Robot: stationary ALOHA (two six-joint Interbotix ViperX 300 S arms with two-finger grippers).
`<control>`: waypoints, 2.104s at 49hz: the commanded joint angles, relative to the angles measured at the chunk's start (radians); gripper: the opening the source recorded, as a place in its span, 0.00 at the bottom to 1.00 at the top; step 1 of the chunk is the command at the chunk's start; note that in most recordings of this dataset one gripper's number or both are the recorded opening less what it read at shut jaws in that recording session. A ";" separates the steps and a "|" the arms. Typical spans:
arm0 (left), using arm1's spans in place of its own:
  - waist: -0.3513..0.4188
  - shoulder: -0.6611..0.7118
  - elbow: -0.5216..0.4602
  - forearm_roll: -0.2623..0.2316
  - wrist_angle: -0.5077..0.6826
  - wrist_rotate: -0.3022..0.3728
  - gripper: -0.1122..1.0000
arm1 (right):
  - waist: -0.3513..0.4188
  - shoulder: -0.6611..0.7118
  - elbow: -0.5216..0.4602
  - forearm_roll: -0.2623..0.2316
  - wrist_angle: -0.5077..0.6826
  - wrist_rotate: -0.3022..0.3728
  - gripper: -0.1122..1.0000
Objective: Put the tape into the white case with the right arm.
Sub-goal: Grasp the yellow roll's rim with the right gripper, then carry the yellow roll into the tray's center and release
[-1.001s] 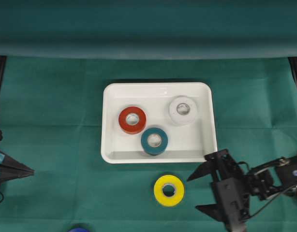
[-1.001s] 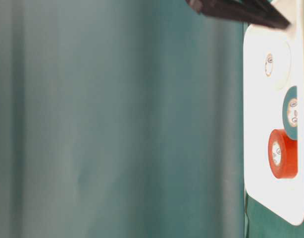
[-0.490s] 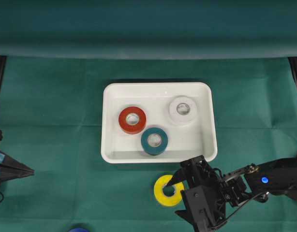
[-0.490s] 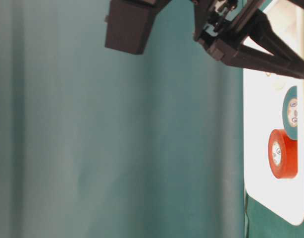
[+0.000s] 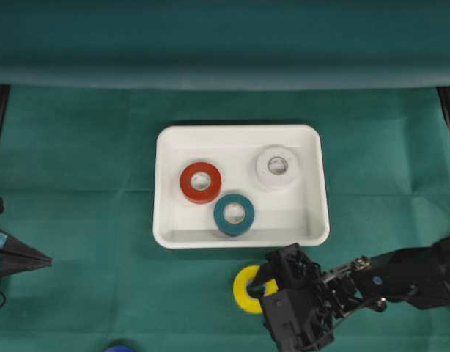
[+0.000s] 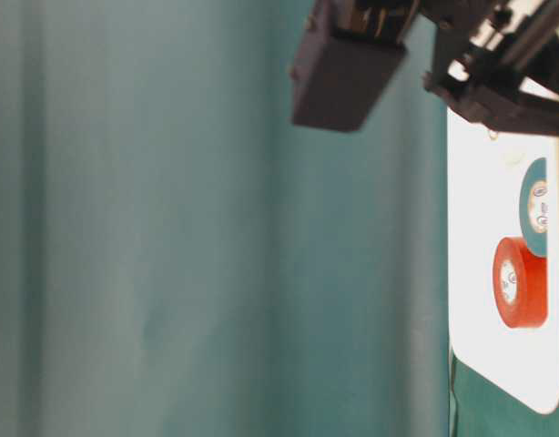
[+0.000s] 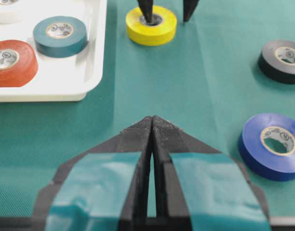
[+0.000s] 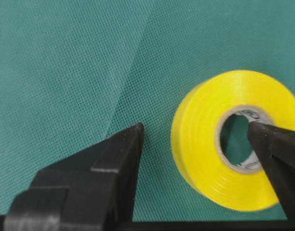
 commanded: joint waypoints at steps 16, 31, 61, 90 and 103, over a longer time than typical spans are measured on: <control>0.003 0.008 -0.011 0.000 -0.009 -0.002 0.10 | 0.003 0.005 -0.034 -0.002 0.002 0.009 0.65; 0.003 0.008 -0.011 0.000 -0.009 -0.002 0.10 | 0.000 0.006 -0.034 0.000 0.002 0.011 0.17; 0.003 0.008 -0.011 0.000 -0.009 -0.002 0.10 | 0.038 -0.117 -0.087 0.000 0.115 0.011 0.13; 0.003 0.008 -0.011 -0.002 -0.009 -0.002 0.10 | -0.026 -0.132 -0.123 -0.002 0.213 -0.005 0.13; 0.003 0.009 -0.011 0.000 -0.009 -0.002 0.10 | -0.149 -0.130 -0.149 -0.094 0.212 -0.005 0.13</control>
